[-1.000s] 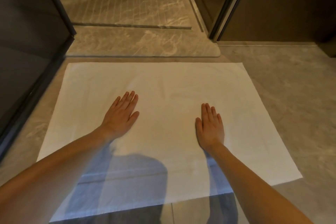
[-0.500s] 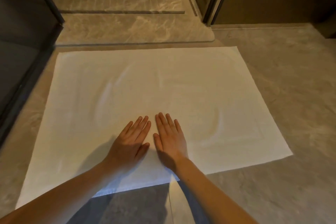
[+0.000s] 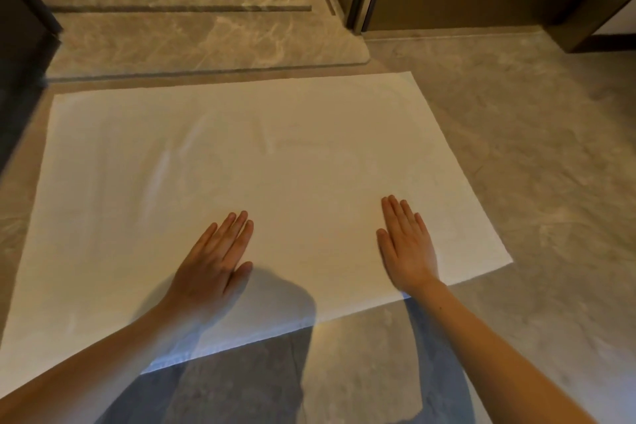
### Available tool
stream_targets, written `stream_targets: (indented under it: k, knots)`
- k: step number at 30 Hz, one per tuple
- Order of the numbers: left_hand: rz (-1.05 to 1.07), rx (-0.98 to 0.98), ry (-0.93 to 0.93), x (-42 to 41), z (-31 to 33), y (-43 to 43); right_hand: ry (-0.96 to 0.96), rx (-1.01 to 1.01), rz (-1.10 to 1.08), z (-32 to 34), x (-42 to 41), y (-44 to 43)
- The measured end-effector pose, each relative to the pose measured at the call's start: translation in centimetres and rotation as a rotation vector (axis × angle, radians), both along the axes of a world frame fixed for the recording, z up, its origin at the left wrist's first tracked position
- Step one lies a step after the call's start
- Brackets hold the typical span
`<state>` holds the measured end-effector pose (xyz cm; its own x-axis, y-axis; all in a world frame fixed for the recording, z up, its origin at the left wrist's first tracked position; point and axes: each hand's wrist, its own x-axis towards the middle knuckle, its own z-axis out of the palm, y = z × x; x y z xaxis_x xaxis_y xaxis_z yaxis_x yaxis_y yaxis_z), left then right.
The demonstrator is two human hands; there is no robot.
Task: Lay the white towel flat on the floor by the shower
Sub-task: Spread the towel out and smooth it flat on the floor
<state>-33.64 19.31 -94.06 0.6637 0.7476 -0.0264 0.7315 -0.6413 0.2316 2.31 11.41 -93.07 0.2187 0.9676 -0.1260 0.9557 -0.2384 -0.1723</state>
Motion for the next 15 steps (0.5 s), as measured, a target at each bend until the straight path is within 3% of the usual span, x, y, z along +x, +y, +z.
stream_targets:
  k: [15]
  knots:
    - [-0.114, 0.039, -0.01, 4.4, 2.7, 0.5, 0.066, 0.064, -0.018, 1.0, -1.8, 0.7]
